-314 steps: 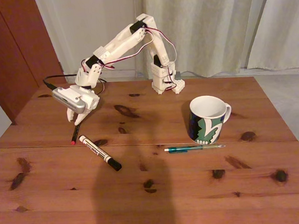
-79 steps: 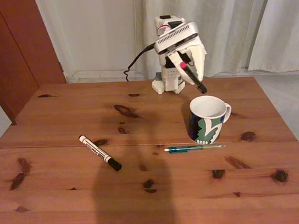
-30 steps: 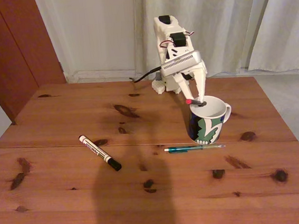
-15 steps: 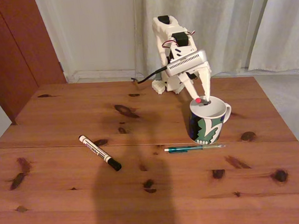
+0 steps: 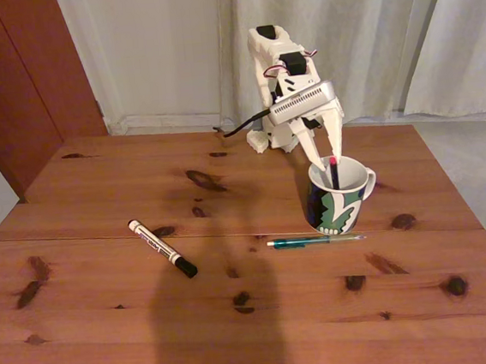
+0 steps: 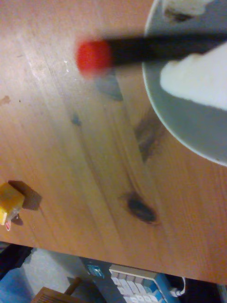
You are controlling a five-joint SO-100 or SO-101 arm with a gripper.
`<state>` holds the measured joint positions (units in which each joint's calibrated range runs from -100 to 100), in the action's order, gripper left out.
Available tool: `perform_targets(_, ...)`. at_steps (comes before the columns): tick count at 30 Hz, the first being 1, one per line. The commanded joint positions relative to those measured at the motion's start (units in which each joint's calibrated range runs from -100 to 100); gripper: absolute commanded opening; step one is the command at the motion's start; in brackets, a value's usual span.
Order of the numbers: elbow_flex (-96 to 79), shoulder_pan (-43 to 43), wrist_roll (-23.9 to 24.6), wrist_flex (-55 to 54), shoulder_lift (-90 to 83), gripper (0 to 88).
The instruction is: Clean up the desk and place the pens and markers into the cup
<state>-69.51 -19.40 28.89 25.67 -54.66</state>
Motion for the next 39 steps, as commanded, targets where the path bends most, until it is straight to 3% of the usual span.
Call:
perform_targets(1, 1.9, 0.1, -0.2, -0.8, -1.6, 9.5)
perform_targets(14, 11.4, 6.3, -2.0, -1.1, -0.9, 9.2)
perform_targets(17, 13.9, 9.0, -3.3, -0.8, 0.8, 1.4)
perform_targets(24, 13.8, 12.8, -10.1, -0.7, 11.5, 0.8)
perform_targets(31, 18.7, 16.3, -13.2, -0.5, 24.0, 0.8)
perform_targets(34, 22.2, 17.8, -17.5, 5.2, 28.6, 0.8)
perform_targets(39, 32.8, 18.6, -24.8, 23.9, 34.8, 0.7)
